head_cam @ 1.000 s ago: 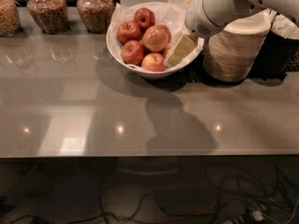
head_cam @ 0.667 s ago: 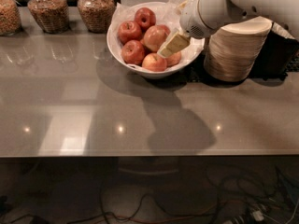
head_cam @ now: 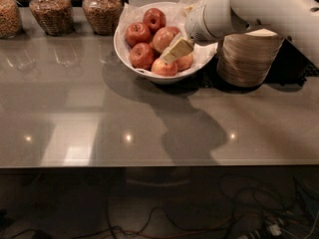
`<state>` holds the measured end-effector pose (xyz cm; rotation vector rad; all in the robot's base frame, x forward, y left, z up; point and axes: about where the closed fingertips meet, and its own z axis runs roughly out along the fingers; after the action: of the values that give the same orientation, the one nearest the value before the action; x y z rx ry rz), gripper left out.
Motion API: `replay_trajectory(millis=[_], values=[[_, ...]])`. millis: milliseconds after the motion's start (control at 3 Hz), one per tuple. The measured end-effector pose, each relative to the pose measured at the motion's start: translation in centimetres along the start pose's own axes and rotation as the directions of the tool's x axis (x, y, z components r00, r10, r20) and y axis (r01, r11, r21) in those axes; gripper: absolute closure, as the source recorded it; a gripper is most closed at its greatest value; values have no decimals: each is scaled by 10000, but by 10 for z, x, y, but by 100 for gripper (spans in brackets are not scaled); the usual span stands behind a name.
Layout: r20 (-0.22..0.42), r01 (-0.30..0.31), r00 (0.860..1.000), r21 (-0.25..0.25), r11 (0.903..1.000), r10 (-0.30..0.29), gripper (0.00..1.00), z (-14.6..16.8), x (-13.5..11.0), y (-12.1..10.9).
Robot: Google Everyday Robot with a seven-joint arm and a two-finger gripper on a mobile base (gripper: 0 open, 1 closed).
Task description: Pick apple from white bowl
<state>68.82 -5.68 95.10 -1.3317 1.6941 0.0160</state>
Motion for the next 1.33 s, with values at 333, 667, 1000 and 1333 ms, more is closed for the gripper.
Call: replay_trajectory(millis=[333, 667, 1000, 1333], values=[[158, -141, 9998, -30, 9999, 142, 22, 13, 1, 1], [247, -280, 9993, 3, 9996, 280, 28, 22, 3, 0], [288, -382, 9989, 101, 9992, 379, 33, 28, 5, -4], [286, -513, 9983, 122, 9986, 509, 33, 34, 9, -5]])
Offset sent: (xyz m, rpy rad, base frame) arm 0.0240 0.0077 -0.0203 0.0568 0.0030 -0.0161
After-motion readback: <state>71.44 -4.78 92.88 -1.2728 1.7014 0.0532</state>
